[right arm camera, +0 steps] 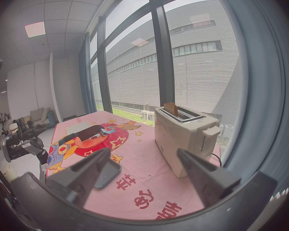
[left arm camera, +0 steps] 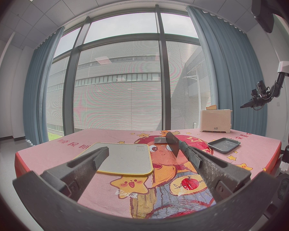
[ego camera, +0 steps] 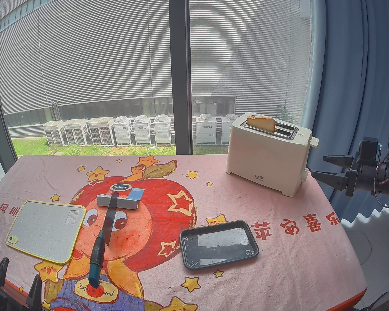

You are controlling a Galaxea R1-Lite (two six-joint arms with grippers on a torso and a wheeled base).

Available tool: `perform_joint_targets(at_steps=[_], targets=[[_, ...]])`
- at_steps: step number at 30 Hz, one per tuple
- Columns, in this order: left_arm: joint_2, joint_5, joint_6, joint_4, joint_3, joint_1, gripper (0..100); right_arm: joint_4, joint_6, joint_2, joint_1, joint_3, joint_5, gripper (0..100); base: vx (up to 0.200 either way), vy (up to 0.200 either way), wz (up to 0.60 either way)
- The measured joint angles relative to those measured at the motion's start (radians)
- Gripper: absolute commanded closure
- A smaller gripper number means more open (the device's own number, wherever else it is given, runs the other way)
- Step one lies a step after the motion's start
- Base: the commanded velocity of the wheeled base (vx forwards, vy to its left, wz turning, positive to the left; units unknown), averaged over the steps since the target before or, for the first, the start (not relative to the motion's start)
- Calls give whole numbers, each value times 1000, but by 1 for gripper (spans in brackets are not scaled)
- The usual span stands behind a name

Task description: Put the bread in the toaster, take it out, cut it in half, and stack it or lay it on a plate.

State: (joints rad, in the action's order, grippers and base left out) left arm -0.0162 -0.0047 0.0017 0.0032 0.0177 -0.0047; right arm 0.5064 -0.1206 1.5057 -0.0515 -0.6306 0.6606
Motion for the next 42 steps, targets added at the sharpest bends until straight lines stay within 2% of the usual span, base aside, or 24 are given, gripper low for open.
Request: perform_joint_targets(at_steps=[6,12,25,29,31,34,42], targets=[[0,0,0,0,0,0,0,2,3,-5,0,30,6,100,0,0,0],[0,-1,1,0,0,0,0,1,5,-6,2,63,48,100,0,0,0],[0,-1,1,0,0,0,0,2,7,20,29,66,44,100,0,0,0],[0,-1,1,0,0,0,0,3,7,56,37,42,36,100,0,0,0],[0,-1,2,0,0,0,0,3,10,79,42,28,19,100,0,0,0],[0,-1,2,0,0,0,0,2,41,105,48,13,-12,100,0,0,0],[0,-1,3,0,0,0,0,2,185,143,43,-34,-93,100,0,0,0]])
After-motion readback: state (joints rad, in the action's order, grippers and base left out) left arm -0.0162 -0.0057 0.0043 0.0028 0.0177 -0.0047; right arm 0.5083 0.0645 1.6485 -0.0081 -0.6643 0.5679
